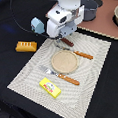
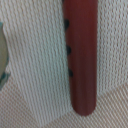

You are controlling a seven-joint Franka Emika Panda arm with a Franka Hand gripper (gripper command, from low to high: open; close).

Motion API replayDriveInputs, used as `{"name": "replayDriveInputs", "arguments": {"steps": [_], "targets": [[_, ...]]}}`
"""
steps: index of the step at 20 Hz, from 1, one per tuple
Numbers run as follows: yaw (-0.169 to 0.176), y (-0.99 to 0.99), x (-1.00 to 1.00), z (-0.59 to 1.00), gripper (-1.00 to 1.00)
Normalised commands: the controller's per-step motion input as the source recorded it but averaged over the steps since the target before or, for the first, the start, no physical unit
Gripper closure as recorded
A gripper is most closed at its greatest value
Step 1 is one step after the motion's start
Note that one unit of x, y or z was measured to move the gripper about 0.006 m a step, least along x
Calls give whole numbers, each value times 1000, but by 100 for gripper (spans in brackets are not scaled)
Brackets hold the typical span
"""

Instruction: Interact with the objects in diverse but meaningful ways.

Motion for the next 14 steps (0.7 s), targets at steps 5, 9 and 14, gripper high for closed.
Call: {"name": "replayDriveInputs", "arguments": {"steps": [5, 9, 14], "targets": [[-23, 172, 14, -86, -100], [-23, 174, 32, -79, -100], [-23, 166, 75, -70, -100]]}}
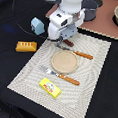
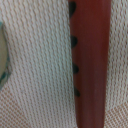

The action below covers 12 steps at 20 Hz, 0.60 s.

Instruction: Interact with the objects in diverse but meaningful ways.

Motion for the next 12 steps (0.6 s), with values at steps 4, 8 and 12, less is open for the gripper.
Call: {"name": "replayDriveInputs", "arguments": {"steps": [4, 8, 12], "targets": [[-23, 160, 106, -104, -100], [-25, 144, 111, -141, -100], [-25, 121, 116, -196, 100]]}}
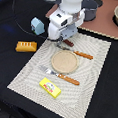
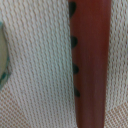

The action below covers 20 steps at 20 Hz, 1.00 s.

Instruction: Interact with the objects in diverse but meaningful ways.

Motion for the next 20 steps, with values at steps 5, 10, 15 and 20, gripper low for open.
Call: {"name": "replayDriveInputs", "arguments": {"steps": [5, 10, 15, 20], "targets": [[-26, 124, 125, -170, 100], [-26, 116, 115, -154, 100], [-30, 107, 133, -91, 100], [-64, -70, 27, 521, 100]]}}
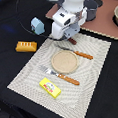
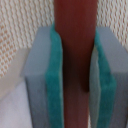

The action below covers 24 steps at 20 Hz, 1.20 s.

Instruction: Interact with the objects in diverse but meaningful ways.

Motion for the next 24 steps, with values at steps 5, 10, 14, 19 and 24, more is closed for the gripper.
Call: {"name": "replayDriveInputs", "arguments": {"steps": [5, 10, 14, 19, 24], "targets": [[-80, -80, 4, 1000, 100], [-49, -64, 384, 1000, 100], [-49, -264, 490, 941, 100], [-38, -620, 348, 694, 100], [-8, -845, 7, 501, 100]]}}
